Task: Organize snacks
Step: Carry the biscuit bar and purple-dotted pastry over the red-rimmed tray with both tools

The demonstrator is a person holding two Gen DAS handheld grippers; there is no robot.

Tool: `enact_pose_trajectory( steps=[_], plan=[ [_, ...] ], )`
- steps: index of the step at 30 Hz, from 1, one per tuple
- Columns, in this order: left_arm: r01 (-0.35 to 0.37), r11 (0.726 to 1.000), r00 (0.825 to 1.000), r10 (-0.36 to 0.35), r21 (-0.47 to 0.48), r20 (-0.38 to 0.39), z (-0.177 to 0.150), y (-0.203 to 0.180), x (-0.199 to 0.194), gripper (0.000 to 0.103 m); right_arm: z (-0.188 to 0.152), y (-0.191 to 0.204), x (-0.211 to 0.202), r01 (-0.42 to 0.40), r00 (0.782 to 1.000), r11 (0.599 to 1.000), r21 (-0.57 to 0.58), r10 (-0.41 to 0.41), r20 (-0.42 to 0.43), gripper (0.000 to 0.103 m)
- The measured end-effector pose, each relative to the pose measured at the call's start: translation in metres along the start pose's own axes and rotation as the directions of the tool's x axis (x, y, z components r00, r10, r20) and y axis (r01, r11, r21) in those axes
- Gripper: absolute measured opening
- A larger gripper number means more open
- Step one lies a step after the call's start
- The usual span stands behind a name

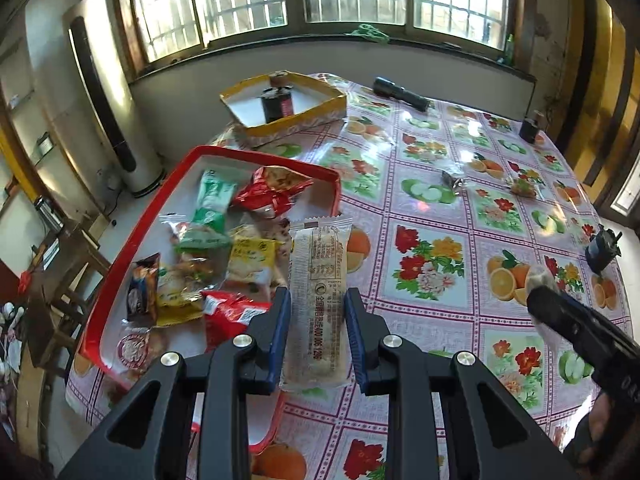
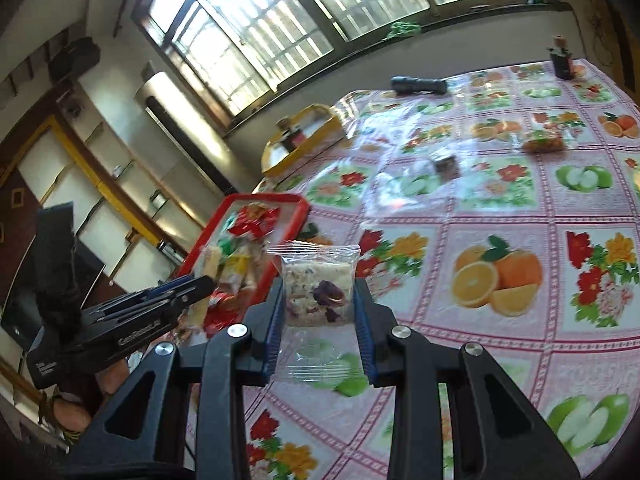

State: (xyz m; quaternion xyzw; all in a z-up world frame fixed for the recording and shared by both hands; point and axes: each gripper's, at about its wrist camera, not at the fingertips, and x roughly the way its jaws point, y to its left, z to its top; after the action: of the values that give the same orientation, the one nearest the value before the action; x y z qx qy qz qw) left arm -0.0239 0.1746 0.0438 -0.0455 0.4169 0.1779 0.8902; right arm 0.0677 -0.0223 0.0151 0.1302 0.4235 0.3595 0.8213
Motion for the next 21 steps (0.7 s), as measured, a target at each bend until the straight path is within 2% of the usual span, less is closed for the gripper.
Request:
enact_pose_trajectory(
  steps=[12, 21],
  plan=[
    [-0.056, 0.998, 0.997, 0.058, -0.035, 0.055, -0.008, 0.019, -0.019, 0.027, -0.013, 0.023, 0.01, -0.087, 0.994, 0.996, -0.008, 0.086, -0.061, 0.034],
    [-0.087, 0.995, 0.993, 0.091, -0.057, 0.08, -0.013, 0.033, -0.023, 0.027, -0.019, 0.041, 0.014, -0.109, 0.991, 0.994, -0.031, 0.107, -0.078, 0.034]
  ],
)
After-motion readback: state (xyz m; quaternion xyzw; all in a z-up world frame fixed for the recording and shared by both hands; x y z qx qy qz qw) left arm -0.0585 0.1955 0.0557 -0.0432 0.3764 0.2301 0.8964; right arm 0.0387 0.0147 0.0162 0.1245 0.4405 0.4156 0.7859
